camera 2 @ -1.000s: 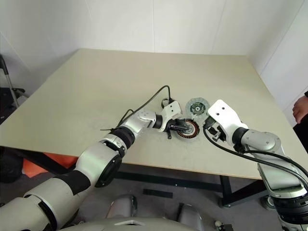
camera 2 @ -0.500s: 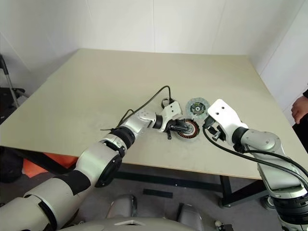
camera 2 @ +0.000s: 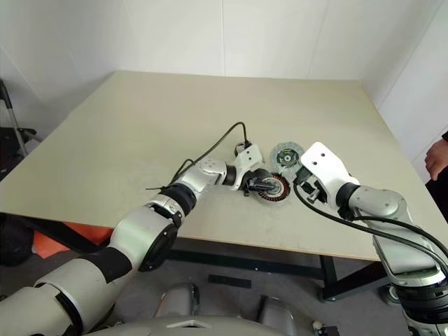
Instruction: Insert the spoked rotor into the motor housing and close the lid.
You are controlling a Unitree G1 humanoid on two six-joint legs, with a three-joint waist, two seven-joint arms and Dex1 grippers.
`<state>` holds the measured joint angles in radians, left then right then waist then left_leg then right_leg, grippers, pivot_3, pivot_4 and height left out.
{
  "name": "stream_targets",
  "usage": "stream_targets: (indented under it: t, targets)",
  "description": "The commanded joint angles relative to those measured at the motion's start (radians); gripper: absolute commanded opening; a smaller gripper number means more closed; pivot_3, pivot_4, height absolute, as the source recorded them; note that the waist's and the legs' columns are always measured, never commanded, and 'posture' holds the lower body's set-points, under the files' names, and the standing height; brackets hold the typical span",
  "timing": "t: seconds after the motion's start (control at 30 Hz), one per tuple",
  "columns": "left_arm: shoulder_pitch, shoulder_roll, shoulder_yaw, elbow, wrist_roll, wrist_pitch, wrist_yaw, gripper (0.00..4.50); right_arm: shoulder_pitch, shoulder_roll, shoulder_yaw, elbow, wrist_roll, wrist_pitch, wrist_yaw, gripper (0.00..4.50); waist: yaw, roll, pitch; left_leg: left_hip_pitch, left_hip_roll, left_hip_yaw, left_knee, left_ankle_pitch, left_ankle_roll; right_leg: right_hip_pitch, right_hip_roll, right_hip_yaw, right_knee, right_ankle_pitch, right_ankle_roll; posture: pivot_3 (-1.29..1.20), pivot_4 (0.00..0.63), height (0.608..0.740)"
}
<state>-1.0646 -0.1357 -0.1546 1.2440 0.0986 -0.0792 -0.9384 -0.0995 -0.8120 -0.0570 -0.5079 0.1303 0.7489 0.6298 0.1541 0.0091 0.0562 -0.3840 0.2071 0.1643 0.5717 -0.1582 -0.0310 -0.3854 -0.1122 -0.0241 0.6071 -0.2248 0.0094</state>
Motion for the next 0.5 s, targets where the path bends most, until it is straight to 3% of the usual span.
stream_targets:
  t: [0.03,0.2,0.3,0.4,0.5]
  targets:
    - [-0.047,0.006,0.037,-0.042,-0.040,-0.022,-0.022,2.31,-0.034,0.014,0.000,-0.031,0.008,-0.016,-0.006,1.69,0.000,0.000,0.000,0.000,0.000,0.000,0.000,0.000,0.000,0.000,0.000,0.000,0.000,0.000,0.000,0.00,0.000,0.740]
    - [-0.048,0.055,0.121,-0.107,-0.139,0.032,-0.099,2.31,-0.050,0.053,0.009,-0.028,0.029,-0.016,-0.005,1.69,-0.003,0.000,0.000,0.000,0.000,0.000,0.000,0.000,0.000,0.000,0.000,0.000,0.000,0.000,0.000,0.00,0.000,0.740]
    - [-0.030,0.115,0.152,-0.150,-0.166,0.053,-0.104,2.34,-0.064,0.106,0.023,-0.009,0.053,-0.024,-0.006,1.13,-0.004,0.001,0.000,0.001,0.000,0.000,0.000,0.000,0.000,0.000,0.000,0.000,0.000,0.000,0.000,0.00,0.000,0.740]
    - [0.000,0.178,0.155,-0.174,-0.162,0.054,-0.082,2.34,-0.068,0.139,0.048,0.021,0.042,-0.036,-0.017,0.11,-0.002,0.001,0.000,0.000,0.000,0.000,-0.001,0.000,0.000,0.000,0.000,0.000,0.000,0.000,0.000,0.00,0.000,0.740]
    - [0.040,0.237,0.161,-0.202,-0.165,0.071,-0.074,2.34,-0.069,0.150,0.080,0.061,0.019,-0.051,-0.028,0.04,-0.003,0.001,0.000,0.000,0.000,0.000,-0.001,0.000,0.000,0.000,0.000,0.000,0.000,0.000,0.000,0.00,0.000,0.740]
